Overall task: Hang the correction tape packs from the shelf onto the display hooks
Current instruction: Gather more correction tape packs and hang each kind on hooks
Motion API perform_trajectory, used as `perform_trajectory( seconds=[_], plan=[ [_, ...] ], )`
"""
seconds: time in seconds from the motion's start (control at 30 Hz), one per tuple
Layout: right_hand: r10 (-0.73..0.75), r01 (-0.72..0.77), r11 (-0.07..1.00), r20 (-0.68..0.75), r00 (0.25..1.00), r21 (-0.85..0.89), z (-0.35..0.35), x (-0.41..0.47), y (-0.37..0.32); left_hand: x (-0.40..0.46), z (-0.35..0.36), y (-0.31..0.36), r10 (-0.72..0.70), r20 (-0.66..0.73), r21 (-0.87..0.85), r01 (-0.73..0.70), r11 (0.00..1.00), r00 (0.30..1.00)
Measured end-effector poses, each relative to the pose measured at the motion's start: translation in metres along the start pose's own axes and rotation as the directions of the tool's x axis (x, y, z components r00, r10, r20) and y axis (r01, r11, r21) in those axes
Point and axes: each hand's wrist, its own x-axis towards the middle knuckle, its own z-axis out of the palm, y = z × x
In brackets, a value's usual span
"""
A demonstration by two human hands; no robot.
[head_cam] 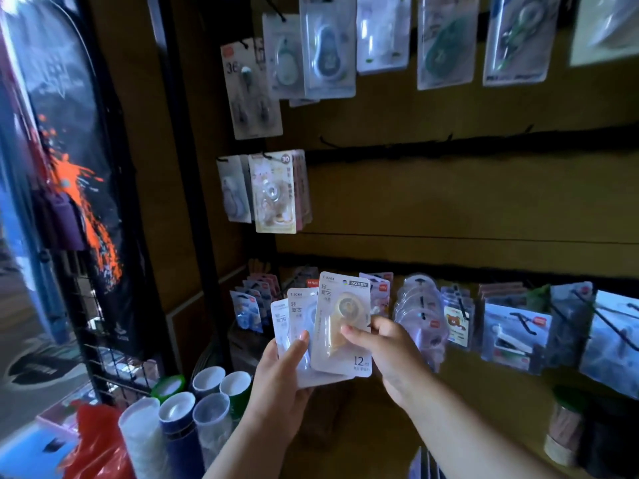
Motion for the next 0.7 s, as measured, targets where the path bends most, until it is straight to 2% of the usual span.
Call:
perform_trajectory(
  seconds=[0.2, 0.5, 0.7],
  plan=[
    [-0.077, 0.077, 0.997, 0.021, 0.997, -0.015, 0.014, 0.019, -0.032, 0.016, 0.01, 0.036, 0.07, 0.02, 0.051, -0.071, 0.996, 0.997],
    [-0.169, 0.165, 0.982, -0.029, 0.985, -0.096, 0.034, 0.059, -0.079, 0.038, 0.012, 0.078, 0.193, -0.059, 0.077, -0.189, 0.979, 0.979],
    [-0.293, 0.278, 0.943, -0.062, 0.954, -0.18, 0.051, 0.095, -0.125, 0.046, 0.01, 0.093, 0.239, -0.091, 0.101, -0.23, 0.968, 0.967]
  ],
)
